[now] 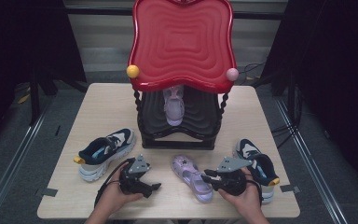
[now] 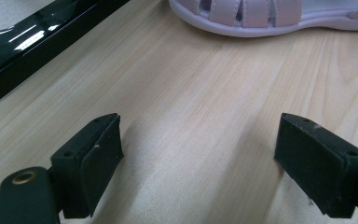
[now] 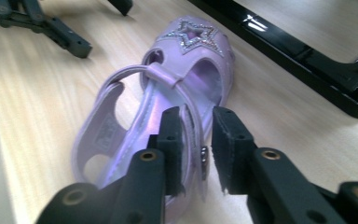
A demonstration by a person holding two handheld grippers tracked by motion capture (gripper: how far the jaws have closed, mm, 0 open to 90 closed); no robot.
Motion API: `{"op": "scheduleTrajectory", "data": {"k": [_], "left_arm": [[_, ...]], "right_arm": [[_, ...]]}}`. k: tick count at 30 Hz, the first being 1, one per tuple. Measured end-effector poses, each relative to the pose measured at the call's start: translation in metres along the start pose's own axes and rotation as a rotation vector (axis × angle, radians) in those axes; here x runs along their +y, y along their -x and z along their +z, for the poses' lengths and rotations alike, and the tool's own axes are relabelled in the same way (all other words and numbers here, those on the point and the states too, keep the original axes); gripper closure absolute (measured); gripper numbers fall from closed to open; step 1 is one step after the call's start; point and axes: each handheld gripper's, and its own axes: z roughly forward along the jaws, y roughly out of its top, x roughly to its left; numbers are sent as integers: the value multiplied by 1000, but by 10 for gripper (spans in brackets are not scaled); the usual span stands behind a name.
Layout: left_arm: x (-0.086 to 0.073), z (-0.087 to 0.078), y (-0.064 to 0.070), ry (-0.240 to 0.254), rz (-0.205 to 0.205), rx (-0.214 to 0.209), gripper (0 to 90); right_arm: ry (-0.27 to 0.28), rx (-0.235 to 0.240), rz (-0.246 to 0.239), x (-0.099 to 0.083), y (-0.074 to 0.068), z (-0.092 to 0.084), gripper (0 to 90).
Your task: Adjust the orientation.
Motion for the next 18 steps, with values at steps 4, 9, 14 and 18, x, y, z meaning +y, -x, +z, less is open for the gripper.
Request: {"op": "scheduleTrajectory", "data": {"k": [4,9,14,18], "left_arm": [[0,0,0,0,-1,-1,143],[0,0,0,0,-1,0,143],[0,0,0,0,-1,-1,143],[0,0,0,0,-1,-1,143]], "right_arm": [[29,-25,10,-2,-1,4,698],[51,-37,4,-6,-3,10,735],[51,-38,0,-6,-3,12,745],[59,-41,14,-7,0,14,745]]}}
